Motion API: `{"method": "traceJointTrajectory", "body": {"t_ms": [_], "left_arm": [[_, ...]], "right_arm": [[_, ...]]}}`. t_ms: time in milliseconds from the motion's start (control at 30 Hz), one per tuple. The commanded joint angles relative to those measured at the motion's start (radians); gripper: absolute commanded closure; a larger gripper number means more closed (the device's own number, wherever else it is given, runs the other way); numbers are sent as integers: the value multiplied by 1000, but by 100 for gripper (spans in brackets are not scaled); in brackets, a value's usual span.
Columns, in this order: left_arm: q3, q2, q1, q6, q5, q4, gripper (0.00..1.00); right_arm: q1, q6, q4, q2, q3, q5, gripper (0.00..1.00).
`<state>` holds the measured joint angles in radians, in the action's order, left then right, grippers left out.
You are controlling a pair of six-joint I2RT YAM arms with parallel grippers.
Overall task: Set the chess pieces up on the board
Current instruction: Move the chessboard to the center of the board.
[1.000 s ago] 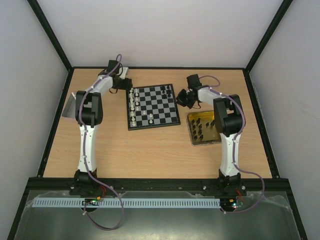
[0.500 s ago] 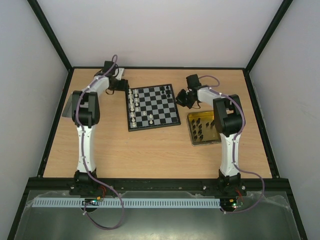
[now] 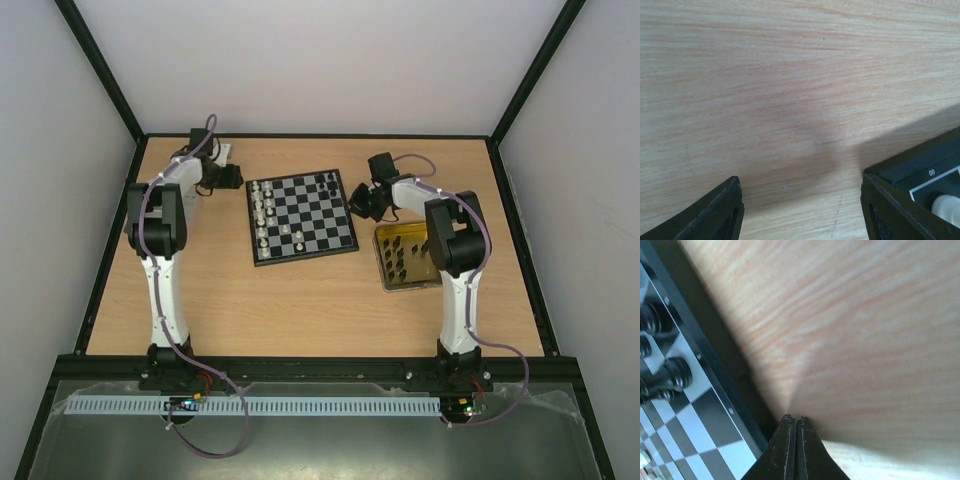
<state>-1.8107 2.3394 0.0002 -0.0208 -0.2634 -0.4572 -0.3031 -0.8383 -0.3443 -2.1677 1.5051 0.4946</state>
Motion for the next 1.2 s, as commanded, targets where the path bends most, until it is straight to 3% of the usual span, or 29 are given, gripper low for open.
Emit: {"method": "traceJointTrajectory", "body": {"t_ms": [0, 200, 467, 833, 1167], "left_arm": [[88, 25, 4, -3, -7, -121, 34], [52, 47, 4, 28, 30, -106, 34], [-113, 136, -3, 43, 55, -164, 34], [-101, 139, -39, 1, 143, -178, 37], [-178, 185, -70, -34, 232, -222, 36]], "right_arm": [[-23, -2, 1, 63, -72, -6, 98], [-30, -7, 29, 90, -131, -10, 98], [-30, -12, 35, 88, -133, -10, 98], [-37, -17, 36, 86, -136, -2, 98], [-47, -16, 35, 85, -132, -2, 98]]}}
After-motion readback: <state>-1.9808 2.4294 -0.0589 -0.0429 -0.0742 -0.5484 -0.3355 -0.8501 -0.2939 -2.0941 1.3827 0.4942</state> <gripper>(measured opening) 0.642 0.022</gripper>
